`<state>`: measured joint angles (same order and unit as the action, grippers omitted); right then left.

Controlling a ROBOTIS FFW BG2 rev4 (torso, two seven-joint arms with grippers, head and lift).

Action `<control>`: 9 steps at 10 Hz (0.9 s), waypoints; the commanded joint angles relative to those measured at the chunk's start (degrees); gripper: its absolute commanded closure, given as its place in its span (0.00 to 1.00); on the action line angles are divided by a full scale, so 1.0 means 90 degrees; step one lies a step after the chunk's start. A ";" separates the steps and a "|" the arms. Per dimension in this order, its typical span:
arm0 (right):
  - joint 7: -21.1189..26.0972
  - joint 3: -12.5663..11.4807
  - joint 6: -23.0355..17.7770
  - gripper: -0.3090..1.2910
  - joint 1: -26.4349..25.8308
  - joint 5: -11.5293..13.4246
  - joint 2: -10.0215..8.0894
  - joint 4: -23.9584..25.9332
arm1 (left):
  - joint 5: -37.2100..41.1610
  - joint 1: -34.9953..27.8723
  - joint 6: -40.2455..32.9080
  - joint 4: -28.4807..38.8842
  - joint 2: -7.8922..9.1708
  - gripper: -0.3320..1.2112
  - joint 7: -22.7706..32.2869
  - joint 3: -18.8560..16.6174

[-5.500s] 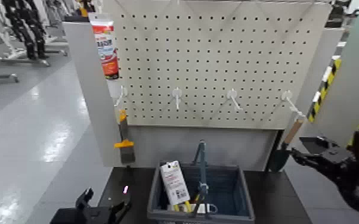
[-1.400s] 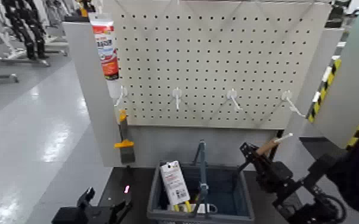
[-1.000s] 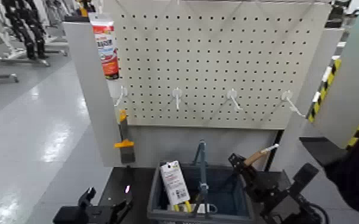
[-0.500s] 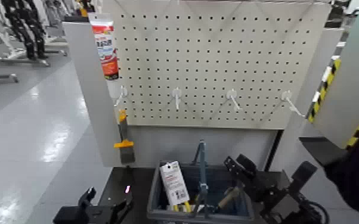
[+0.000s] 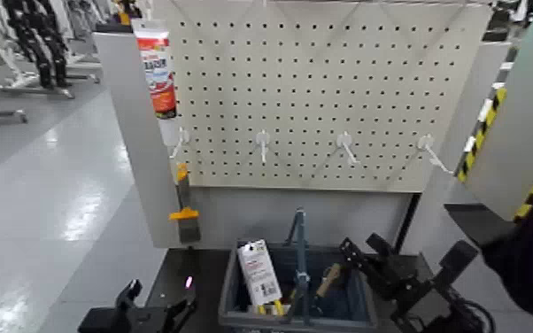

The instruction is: Put the tool with the wooden handle into the crate.

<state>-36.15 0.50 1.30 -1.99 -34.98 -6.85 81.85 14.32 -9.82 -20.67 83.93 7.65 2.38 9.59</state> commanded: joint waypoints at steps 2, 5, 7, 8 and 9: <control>0.1077 -0.0241 -0.0330 0.25 0.0573 0.0889 0.0127 0.0857 | 0.0001 -0.0023 -0.0018 0.0010 0.0000 0.28 -0.0001 -0.0020; 0.2034 -0.0328 -0.0418 0.25 0.1208 0.1885 0.0254 0.1560 | 0.0001 -0.0052 -0.0037 0.0029 0.0000 0.28 0.0009 -0.0040; 0.2620 -0.0338 -0.0457 0.26 0.1637 0.2471 0.0381 0.1873 | 0.0001 -0.0071 -0.0076 0.0029 0.0000 0.29 0.0009 -0.0049; 0.2835 -0.0299 -0.0564 0.26 0.1803 0.2657 0.0469 0.1902 | 0.0001 -0.0081 -0.0076 0.0039 0.0000 0.29 0.0009 -0.0049; 0.2903 -0.0299 -0.0603 0.26 0.1969 0.2803 0.0566 0.1931 | 0.0001 -0.0091 -0.0076 0.0059 0.0000 0.29 0.0009 -0.0059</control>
<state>-10.00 -2.22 -3.83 14.77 -10.66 -2.34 99.03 14.33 -10.59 -21.35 84.36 7.65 2.46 9.11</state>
